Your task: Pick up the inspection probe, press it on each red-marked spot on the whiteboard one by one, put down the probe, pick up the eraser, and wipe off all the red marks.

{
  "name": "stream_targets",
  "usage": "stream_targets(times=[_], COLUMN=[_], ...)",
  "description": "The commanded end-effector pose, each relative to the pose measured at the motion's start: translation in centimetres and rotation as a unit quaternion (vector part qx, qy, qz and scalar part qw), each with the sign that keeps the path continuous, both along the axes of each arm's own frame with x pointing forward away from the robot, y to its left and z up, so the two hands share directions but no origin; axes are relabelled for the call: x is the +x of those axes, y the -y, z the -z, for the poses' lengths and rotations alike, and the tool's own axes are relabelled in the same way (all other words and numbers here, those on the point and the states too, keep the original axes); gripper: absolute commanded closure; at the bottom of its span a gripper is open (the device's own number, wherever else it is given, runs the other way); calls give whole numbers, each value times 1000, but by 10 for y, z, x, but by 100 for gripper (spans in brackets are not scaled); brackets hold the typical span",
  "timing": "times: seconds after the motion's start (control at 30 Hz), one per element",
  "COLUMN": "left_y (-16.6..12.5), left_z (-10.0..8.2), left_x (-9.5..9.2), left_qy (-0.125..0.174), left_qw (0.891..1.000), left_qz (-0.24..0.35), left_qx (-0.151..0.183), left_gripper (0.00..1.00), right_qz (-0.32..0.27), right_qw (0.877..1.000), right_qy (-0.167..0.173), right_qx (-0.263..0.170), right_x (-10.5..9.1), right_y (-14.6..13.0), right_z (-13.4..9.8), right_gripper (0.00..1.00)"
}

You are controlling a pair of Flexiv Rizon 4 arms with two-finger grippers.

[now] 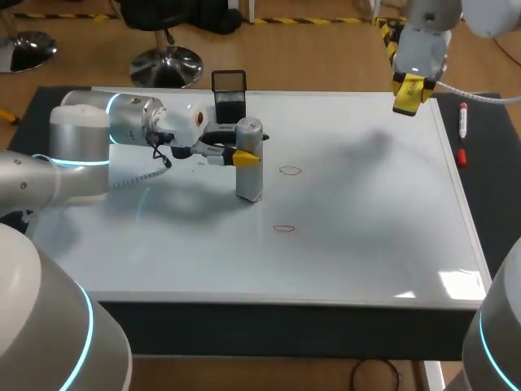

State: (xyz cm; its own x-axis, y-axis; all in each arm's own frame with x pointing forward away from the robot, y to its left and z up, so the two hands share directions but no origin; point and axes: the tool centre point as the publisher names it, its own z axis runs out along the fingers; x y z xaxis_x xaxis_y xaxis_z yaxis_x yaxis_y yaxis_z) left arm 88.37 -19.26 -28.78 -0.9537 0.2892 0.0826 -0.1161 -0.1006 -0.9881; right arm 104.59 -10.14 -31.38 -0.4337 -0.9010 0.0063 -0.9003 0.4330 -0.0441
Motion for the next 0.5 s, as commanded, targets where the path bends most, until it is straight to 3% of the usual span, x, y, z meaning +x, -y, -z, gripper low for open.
stream_targets(times=[0.03, 0.27, 0.5], left_y=[-1, -2, -5], left_z=[-1, -6, -23], left_x=[-3, -3, -3], left_qy=[1, 3, 4], left_qw=[1000, 1000, 1000], left_qz=[-2, -8, -14], left_qx=[1, -8, -19], left_gripper=[100, 100, 100], right_qz=[-1, -1, -1], right_qw=[1000, 1000, 1000], right_qy=[0, 0, 0], right_qx=[-1, -1, -1], right_x=[-1, -1, -1], right_y=[1, 1, 1], right_z=[-1, -1, -1], right_gripper=[100, 100, 100])
